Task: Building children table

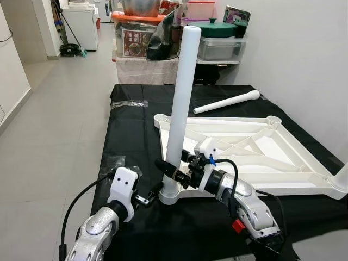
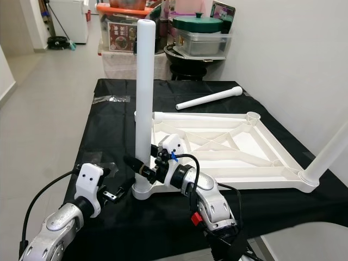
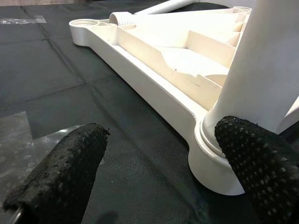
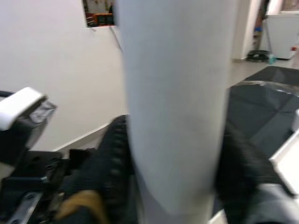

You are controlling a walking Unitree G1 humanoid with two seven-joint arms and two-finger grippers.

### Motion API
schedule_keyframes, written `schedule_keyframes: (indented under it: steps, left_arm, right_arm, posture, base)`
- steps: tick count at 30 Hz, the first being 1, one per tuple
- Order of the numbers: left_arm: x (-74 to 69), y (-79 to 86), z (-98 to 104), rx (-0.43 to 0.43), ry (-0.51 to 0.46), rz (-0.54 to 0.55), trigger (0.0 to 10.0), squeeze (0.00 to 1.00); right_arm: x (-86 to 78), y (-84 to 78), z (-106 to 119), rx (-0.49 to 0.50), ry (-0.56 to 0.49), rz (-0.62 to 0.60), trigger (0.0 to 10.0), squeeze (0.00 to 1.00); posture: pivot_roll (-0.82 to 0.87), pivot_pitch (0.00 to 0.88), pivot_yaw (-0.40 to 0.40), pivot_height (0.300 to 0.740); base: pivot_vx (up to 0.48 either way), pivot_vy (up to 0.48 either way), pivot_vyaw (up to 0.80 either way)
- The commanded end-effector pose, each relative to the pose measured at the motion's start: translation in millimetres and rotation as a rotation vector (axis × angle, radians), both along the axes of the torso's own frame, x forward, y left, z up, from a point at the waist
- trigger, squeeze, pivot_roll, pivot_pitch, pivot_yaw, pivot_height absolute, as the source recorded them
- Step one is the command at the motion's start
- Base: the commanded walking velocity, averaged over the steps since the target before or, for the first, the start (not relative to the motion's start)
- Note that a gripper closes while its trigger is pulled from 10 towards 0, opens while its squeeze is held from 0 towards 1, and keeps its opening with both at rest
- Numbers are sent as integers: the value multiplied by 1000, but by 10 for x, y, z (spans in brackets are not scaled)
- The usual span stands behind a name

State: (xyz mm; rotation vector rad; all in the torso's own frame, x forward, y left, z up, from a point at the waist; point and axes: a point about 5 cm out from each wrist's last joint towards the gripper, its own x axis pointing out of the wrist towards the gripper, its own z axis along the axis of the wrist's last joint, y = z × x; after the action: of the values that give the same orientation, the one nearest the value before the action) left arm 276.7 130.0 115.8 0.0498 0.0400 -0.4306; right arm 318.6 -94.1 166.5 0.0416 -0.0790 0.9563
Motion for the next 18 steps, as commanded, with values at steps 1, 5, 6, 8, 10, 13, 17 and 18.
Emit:
schedule_keyframes:
  steps: [1,5,6,8,10,13,17,18]
  left_arm:
    - [-8,26,-19,12,-2,5,10000,0]
    - [-16,15,-32,11,0,4,10000,0]
    - [-19,2,-36,8,1,3,10000,0]
    - [-20,-8,-37,6,1,1,10000,0]
    - [-21,-14,-37,4,2,-2,10000,0]
    - [-20,-10,-38,4,2,-2,10000,0]
    - [-19,7,-40,7,5,2,10000,0]
    - [-19,7,-40,7,5,2,10000,0]
  right_arm:
    - [93,-72,-34,-69,0,-98,0,0]
    - [227,-200,-51,-117,20,-299,0,0]
    - [269,-261,-53,-110,40,-389,0,0]
    - [291,-319,-64,-106,58,-474,0,0]
    - [315,-447,-135,-132,98,-657,0,0]
    - [314,-538,-185,-145,122,-776,0,0]
    - [103,-965,-397,-232,216,-1292,0,0]
    - [103,-965,-397,-232,216,-1292,0,0]
  posture:
    - [107,0,-101,740]
    - [104,0,-101,740]
    - [104,0,-101,740]
    - [102,0,-99,740]
    - [99,0,-96,740]
    - [99,0,-96,740]
    - [98,0,-96,740]
    - [98,0,-96,740]
  base:
    - [0,0,0]
    - [0,0,0]
    - [0,0,0]
    - [0,0,0]
    - [0,0,0]
    - [0,0,0]
    - [0,0,0]
    - [0,0,0]
